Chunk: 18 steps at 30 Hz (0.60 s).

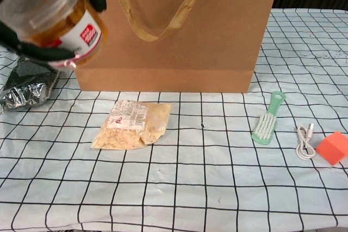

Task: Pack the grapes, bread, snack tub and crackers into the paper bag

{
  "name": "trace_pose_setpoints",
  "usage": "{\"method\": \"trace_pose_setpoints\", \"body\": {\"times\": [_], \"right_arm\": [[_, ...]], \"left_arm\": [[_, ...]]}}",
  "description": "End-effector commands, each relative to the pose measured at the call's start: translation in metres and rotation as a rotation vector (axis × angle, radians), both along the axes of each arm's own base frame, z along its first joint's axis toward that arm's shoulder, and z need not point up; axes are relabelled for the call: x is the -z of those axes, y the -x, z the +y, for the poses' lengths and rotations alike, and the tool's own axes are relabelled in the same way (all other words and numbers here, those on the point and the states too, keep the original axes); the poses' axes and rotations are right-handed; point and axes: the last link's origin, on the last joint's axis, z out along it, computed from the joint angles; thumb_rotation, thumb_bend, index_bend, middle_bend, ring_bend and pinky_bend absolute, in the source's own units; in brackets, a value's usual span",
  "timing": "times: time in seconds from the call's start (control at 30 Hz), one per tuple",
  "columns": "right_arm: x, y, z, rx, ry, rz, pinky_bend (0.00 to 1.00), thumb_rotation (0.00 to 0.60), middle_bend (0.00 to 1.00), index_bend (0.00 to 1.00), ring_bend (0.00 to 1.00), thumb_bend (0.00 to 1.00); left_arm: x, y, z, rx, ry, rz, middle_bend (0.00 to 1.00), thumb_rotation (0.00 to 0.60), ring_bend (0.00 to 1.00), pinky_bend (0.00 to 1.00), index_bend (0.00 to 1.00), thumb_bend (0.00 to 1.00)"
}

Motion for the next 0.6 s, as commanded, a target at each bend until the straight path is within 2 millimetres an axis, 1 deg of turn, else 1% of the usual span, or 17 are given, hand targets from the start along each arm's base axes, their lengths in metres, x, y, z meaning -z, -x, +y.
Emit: {"method": "trace_pose_setpoints", "body": {"times": [0.03, 0.23, 0.4, 0.47, 0.5, 0.6], "right_arm": [[0.000, 0.001, 0.000, 0.006, 0.001, 0.001, 0.19, 0.600, 0.09, 0.01, 0.21, 0.25], [0.000, 0.005, -0.001, 0.016, -0.006, 0.005, 0.19, 0.600, 0.09, 0.01, 0.21, 0.24], [0.002, 0.008, -0.002, 0.031, -0.012, 0.009, 0.19, 0.600, 0.09, 0.01, 0.21, 0.24], [0.002, 0.010, -0.003, 0.041, -0.014, 0.010, 0.19, 0.600, 0.09, 0.01, 0.21, 0.24], [0.002, 0.012, -0.003, 0.047, -0.013, 0.011, 0.19, 0.600, 0.09, 0.01, 0.21, 0.24], [0.001, 0.014, -0.003, 0.058, -0.007, 0.012, 0.19, 0.600, 0.09, 0.01, 0.21, 0.24]], "left_arm": [[-0.019, -0.029, 0.007, 0.058, -0.052, -0.045, 0.46, 0.600, 0.40, 0.51, 0.35, 0.40], [-0.039, -0.070, 0.024, 0.121, -0.098, -0.110, 0.45, 0.600, 0.40, 0.51, 0.36, 0.40], [-0.049, -0.103, 0.036, 0.142, -0.090, -0.163, 0.45, 0.600, 0.40, 0.51, 0.36, 0.40], [-0.053, -0.113, 0.047, 0.148, -0.124, -0.161, 0.45, 0.600, 0.40, 0.51, 0.36, 0.40], [-0.055, -0.120, 0.056, 0.144, -0.148, -0.159, 0.45, 0.600, 0.40, 0.51, 0.36, 0.40], [-0.056, -0.129, 0.075, 0.126, -0.187, -0.160, 0.44, 0.600, 0.39, 0.51, 0.36, 0.40]]}}
